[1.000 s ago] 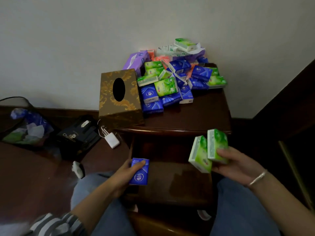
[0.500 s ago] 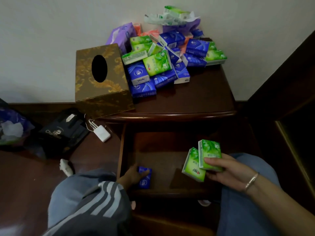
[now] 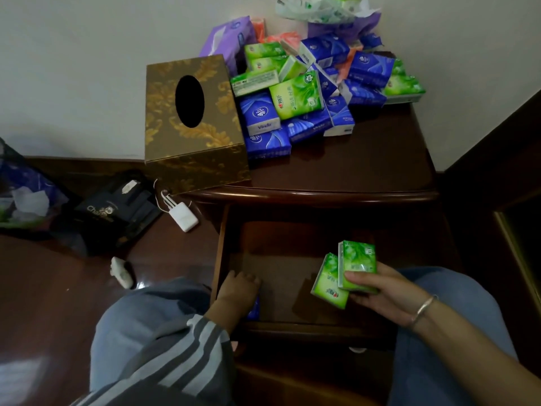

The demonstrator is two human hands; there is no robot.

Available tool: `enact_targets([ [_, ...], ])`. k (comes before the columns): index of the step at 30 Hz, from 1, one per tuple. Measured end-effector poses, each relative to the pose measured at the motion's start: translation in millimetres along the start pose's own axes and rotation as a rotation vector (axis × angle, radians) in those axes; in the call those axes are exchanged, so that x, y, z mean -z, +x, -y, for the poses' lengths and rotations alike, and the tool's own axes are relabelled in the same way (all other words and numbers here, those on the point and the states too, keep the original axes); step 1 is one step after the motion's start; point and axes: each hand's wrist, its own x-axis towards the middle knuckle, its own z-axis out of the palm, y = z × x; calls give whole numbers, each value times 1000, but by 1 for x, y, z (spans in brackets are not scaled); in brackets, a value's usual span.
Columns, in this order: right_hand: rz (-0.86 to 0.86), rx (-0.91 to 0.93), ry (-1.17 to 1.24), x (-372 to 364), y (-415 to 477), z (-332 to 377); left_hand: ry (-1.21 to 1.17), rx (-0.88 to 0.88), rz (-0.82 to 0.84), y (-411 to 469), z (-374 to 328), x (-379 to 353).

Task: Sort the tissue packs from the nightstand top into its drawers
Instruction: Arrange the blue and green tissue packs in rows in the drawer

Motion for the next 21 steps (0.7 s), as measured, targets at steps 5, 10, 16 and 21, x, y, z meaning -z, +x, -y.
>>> enact_targets([
  [5,-13,15,-122,-14,23,-12,91,20,-187,-16,1,5],
  [10,-7,-37,-242,-55,76,-29,-417,137,-616,-44,32,21],
  [16,-6,-6,-247,-119,148,-35,-1187,463,-390,-61,67,17],
  [21,7,-52,-358,-147,179,-60,-1327,379,-248,-61,62,17],
])
